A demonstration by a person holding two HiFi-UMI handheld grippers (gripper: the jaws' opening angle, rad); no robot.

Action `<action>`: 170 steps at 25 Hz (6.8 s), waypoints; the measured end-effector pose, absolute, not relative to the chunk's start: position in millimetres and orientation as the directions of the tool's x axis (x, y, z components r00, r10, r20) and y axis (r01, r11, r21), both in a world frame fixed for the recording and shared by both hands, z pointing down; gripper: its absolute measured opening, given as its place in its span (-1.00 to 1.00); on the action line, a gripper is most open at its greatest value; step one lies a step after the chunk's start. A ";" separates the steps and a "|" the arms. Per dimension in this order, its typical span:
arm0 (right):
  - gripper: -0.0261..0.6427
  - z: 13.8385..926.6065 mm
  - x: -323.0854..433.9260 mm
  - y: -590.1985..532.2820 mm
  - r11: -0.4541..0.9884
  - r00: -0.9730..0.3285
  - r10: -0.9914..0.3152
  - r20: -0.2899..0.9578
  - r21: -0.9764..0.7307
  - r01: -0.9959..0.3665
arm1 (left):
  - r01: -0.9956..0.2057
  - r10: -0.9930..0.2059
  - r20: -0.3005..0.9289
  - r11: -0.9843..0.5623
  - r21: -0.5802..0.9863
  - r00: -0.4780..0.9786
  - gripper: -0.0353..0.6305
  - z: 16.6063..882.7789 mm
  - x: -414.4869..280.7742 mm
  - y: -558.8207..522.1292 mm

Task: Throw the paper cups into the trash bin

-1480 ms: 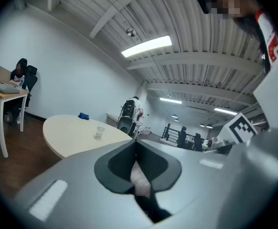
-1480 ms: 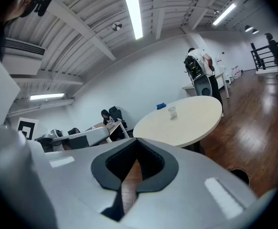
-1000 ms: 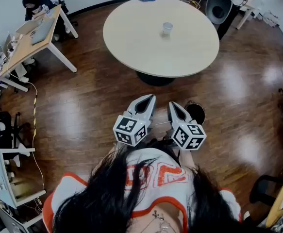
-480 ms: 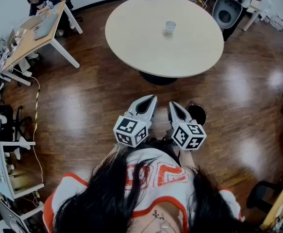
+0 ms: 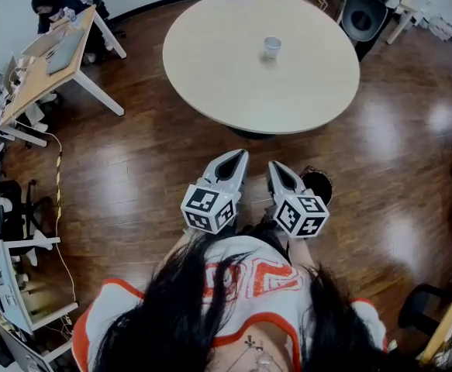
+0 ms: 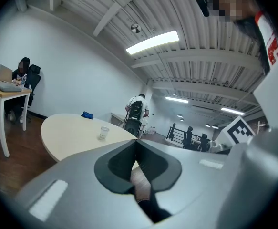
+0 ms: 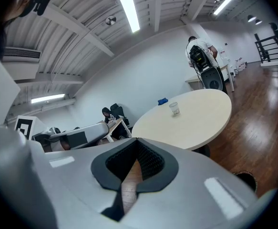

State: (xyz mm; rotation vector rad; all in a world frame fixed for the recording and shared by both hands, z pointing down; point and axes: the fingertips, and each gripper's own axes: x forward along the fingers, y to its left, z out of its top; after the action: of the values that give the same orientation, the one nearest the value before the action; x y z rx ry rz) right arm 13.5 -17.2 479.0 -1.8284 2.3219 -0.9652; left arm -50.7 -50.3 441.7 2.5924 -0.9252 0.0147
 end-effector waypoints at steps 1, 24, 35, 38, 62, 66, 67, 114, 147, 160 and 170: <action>-0.92 479.8 12.5 -22.6 0.111 -0.304 -0.888 0.343 -0.482 -0.869 | -0.607 -0.602 0.139 -0.711 0.356 0.786 -0.89 442.5 -50.6 -56.6; -0.92 473.0 0.5 -130.9 -0.064 -0.123 -0.918 0.378 -0.447 -0.892 | -0.477 -0.474 0.118 -0.777 0.411 0.873 -0.89 440.9 -66.0 -188.7; -0.92 476.8 27.1 -149.8 -0.084 -0.111 -0.910 0.399 -0.440 -0.894 | -0.483 -0.475 0.133 -0.766 0.423 0.870 -0.89 445.7 -48.7 -205.9; -0.92 477.5 35.2 -166.3 -0.069 -0.122 -0.912 0.393 -0.439 -0.896 | -0.502 -0.494 0.137 -0.755 0.421 0.858 -0.89 448.3 -45.0 -221.5; -0.92 543.0 150.9 -348.2 0.110 -0.191 -0.811 0.553 -0.177 -0.978 | -0.688 -0.678 0.194 -0.604 0.403 0.709 -0.89 448.4 -19.4 -303.6; -0.91 558.3 147.0 -382.2 0.175 -0.182 -0.785 0.592 -0.069 -0.982 | -0.713 -0.702 0.208 -0.574 0.403 0.682 -0.89 452.1 -31.1 -310.2; -0.84 561.3 145.5 -389.5 0.195 -0.182 -0.779 0.600 -0.043 -0.980 | -0.718 -0.706 0.211 -0.567 0.403 0.676 -0.89 452.9 -32.4 -311.7; -0.82 523.2 44.3 -284.5 0.074 -0.101 -0.807 0.582 -0.070 -0.995 | -0.628 -0.608 0.205 -0.646 0.433 0.767 -0.89 461.2 -83.9 -272.3; -0.82 531.7 86.2 -91.0 -0.279 0.149 -0.791 0.594 -0.132 -0.951 | -0.372 -0.308 0.214 -0.822 0.431 0.927 -0.89 468.1 -10.7 -153.4; -0.82 538.2 188.0 31.3 -0.443 0.277 -0.745 0.607 -0.140 -0.886 | -0.253 -0.162 0.240 -0.872 0.418 0.957 -0.89 469.5 95.3 -51.5; -0.82 563.9 245.8 123.6 -0.534 0.326 -0.684 0.652 -0.143 -0.834 | -0.223 -0.108 0.288 -0.887 0.405 0.952 -0.89 483.1 149.5 9.3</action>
State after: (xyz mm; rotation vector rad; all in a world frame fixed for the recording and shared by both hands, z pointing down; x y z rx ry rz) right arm 245.8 123.6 563.9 -2.7289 1.5904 -1.1508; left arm 149.5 9.3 483.1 2.6592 -0.2371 0.3590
